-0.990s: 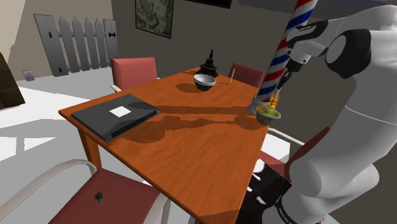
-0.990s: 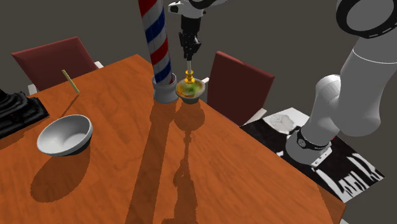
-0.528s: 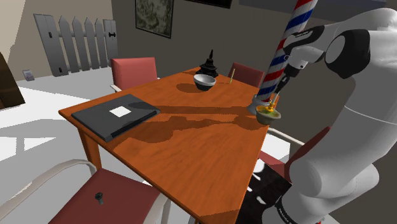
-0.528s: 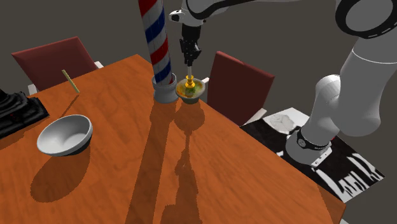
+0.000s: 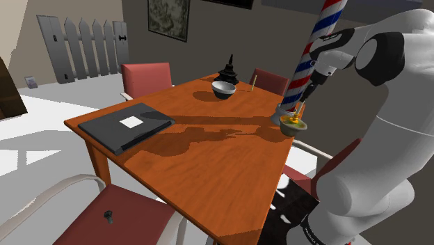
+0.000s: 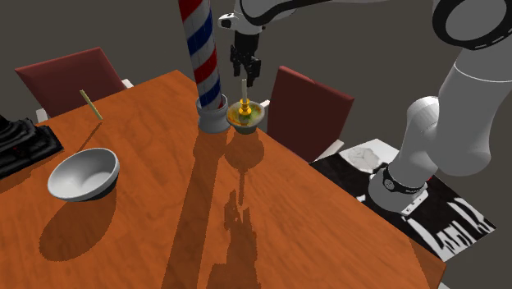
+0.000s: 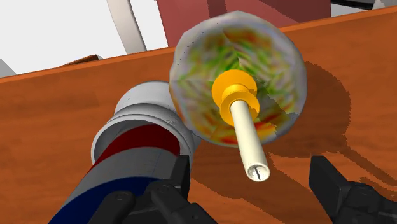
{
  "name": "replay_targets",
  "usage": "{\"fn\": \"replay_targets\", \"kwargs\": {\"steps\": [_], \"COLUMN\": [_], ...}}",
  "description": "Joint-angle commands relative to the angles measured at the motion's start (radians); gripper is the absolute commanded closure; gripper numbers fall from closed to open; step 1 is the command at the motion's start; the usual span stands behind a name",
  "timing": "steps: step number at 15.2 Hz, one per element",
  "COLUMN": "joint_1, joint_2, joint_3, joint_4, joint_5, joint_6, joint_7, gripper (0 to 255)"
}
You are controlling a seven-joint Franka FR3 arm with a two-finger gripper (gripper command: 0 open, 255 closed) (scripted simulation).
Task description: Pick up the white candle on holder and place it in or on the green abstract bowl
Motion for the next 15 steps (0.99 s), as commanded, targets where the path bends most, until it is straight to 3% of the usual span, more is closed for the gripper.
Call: {"fn": "replay_targets", "kwargs": {"steps": [1,3,7,15], "joint_1": [0.000,0.000,-0.006,-0.006], "joint_2": [0.000,0.000,-0.022,-0.022], "joint_3": [0.000,0.000,-0.008,-0.008], "joint_4": [0.000,0.000,0.099,0.099], "joint_5": [0.000,0.000,-0.017,-0.017], "joint_6": [0.000,0.000,-0.119,-0.119], "joint_7": [0.000,0.000,0.012,0.012], "gripper": [0,0,0,0]}}
